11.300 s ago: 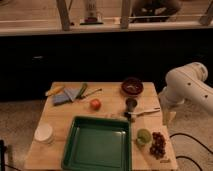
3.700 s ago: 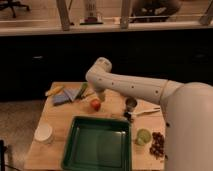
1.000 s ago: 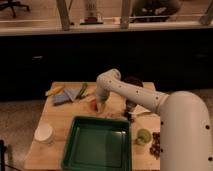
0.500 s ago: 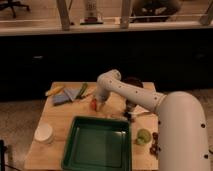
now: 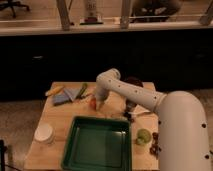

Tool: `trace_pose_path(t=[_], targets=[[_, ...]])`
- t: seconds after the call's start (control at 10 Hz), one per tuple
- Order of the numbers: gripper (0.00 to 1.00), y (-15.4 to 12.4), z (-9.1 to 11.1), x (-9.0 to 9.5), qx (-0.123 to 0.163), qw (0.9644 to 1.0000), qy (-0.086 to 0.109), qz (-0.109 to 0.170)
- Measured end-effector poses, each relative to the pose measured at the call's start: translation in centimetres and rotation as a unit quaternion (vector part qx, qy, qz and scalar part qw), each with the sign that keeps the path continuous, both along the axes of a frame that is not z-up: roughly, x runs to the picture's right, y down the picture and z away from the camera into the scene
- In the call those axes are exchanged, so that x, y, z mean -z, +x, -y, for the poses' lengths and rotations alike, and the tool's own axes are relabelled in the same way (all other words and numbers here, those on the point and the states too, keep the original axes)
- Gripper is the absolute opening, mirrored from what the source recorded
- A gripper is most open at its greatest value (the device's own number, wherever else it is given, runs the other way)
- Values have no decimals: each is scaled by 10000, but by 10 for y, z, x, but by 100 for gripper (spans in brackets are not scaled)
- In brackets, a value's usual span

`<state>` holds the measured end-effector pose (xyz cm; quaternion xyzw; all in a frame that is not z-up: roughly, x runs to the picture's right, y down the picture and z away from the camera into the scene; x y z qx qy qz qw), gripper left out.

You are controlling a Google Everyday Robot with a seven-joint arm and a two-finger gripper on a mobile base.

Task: Place apple in paper cup

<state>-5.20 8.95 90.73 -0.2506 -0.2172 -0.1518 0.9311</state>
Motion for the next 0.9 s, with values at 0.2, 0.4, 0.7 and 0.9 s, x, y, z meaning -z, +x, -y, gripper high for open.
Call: trace_pose_path(t=[0.2, 0.4, 0.7, 0.9], targets=[[0, -1, 13, 14, 19, 9999, 120, 42], [0, -2, 22, 23, 45, 9997, 204, 89], [0, -6, 33, 36, 129, 9991, 347, 194], [0, -12, 35, 39, 191, 9986, 399, 289]])
